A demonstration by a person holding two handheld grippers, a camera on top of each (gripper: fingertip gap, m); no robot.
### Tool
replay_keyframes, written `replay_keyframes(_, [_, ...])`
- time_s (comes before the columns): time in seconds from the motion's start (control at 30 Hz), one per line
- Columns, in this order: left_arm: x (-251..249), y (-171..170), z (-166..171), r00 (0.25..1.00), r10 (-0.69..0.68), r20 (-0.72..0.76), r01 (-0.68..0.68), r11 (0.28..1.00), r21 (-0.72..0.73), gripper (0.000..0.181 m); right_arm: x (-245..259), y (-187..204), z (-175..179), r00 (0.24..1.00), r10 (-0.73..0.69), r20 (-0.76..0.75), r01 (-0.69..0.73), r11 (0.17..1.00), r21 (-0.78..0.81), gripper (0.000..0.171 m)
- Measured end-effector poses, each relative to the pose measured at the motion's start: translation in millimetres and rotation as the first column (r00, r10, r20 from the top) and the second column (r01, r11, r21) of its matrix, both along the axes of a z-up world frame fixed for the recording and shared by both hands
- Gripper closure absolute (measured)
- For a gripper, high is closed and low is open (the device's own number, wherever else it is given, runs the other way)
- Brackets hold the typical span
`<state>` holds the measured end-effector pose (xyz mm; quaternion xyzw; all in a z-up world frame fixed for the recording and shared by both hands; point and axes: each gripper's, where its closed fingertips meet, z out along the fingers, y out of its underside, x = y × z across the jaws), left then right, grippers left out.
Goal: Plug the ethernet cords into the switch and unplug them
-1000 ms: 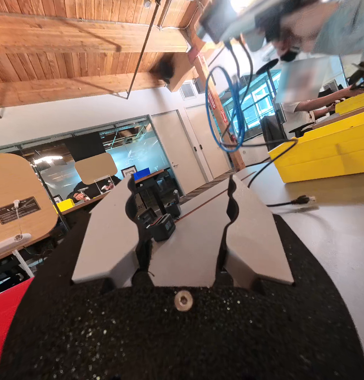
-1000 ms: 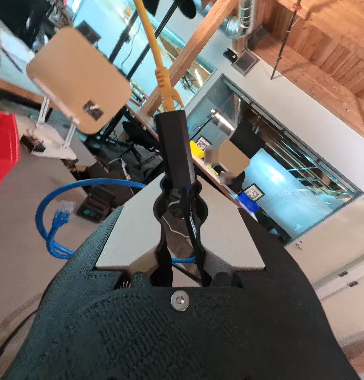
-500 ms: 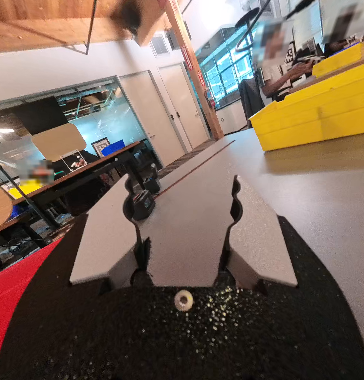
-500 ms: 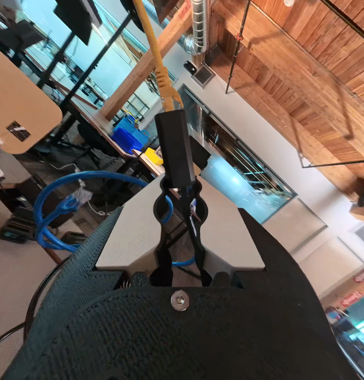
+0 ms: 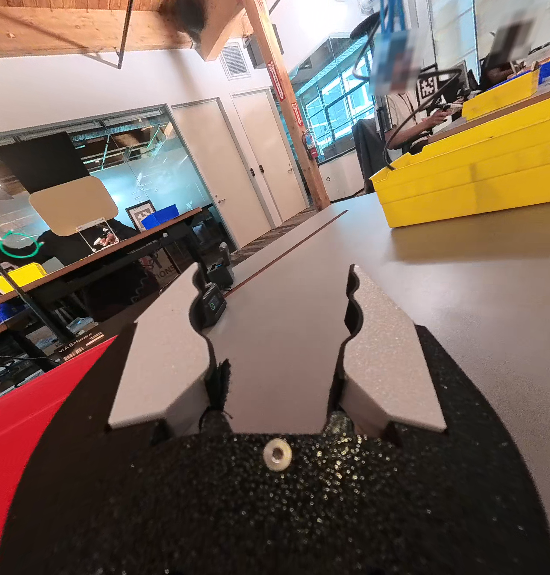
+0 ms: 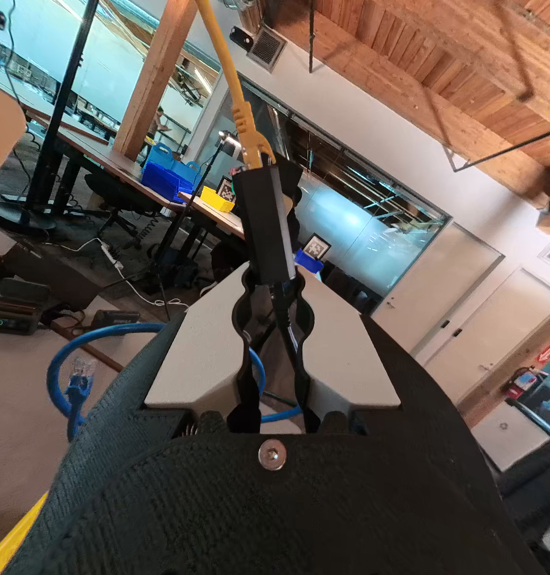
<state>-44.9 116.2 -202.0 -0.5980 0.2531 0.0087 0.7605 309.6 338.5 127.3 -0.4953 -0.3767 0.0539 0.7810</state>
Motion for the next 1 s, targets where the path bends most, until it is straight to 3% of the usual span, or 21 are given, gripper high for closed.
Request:
replay_keyframes(0.6, [4.0, -0.1, -4.3, 1.000, -0.020, -0.012, 0.020, 1.000, -0.020, 0.096, 38.3, 8.9, -100.2, 0.999, -0.029, 0.040, 0.036, 0.979, -0.198, 0.149])
replay_keyframes(1.0, [4.9, -0.9, -4.8, 1.000, -0.029, -0.009, 0.029, 0.999, -0.027, 0.097, 26.7, 9.2, -178.2, 0.981, 0.077, 0.178, 0.001, 0.916, -0.402, 0.148])
